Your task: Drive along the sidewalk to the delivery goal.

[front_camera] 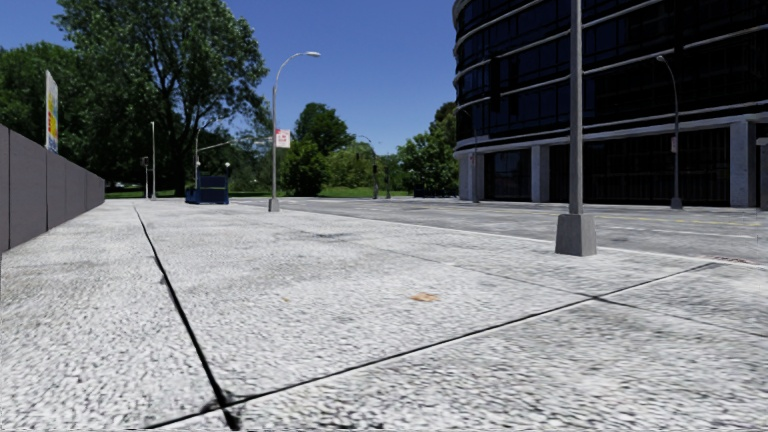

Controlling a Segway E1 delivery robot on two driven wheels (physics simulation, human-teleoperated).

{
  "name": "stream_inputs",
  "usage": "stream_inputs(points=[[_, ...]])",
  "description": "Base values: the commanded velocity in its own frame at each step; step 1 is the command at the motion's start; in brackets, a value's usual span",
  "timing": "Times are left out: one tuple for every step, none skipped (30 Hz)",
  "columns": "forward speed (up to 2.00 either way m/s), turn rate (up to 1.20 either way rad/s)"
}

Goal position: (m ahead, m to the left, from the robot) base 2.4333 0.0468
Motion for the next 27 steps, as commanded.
stream_inputs(points=[[1.07,0.0],[1.07,0.0],[1.07,0.0],[1.07,0.0],[1.07,0.0],[1.07,0.0],[1.07,0.0],[1.07,0.0],[1.07,0.0],[1.07,0.0],[1.07,-0.42],[1.07,-0.42],[1.07,-0.58],[1.07,-0.78],[1.07,-0.84],[1.07,-0.86],[1.07,-0.86],[1.07,-0.87],[1.07,-0.88],[1.07,-0.9],[1.07,-0.9],[1.07,-0.9],[1.07,-0.82],[1.07,-0.03],[1.07,0.0],[1.07,0.0],[1.07,0.0]])
